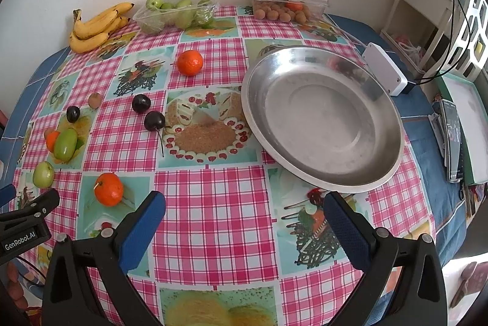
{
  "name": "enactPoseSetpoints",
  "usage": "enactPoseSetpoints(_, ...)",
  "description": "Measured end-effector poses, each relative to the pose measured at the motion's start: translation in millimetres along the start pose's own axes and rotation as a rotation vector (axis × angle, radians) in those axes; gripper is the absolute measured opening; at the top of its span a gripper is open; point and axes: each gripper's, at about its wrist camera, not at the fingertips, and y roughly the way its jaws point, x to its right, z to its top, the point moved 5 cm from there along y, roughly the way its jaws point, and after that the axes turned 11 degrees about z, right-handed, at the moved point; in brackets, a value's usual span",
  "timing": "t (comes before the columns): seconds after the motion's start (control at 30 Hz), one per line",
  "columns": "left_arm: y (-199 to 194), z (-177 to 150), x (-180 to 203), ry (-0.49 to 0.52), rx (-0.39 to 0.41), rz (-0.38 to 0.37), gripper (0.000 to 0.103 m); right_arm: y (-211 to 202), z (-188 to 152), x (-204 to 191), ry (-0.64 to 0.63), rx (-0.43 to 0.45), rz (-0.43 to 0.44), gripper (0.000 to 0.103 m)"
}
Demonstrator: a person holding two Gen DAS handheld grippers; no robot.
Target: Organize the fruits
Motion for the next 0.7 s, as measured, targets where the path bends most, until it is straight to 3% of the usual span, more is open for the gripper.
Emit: enactPoseSetpoints(0.7,3.7,-2.3,-0.8,0.007,-0.014,-0.004,0.103,3.9,-1.2,-1.2,-0.003,-0.014,-0.001,0.103)
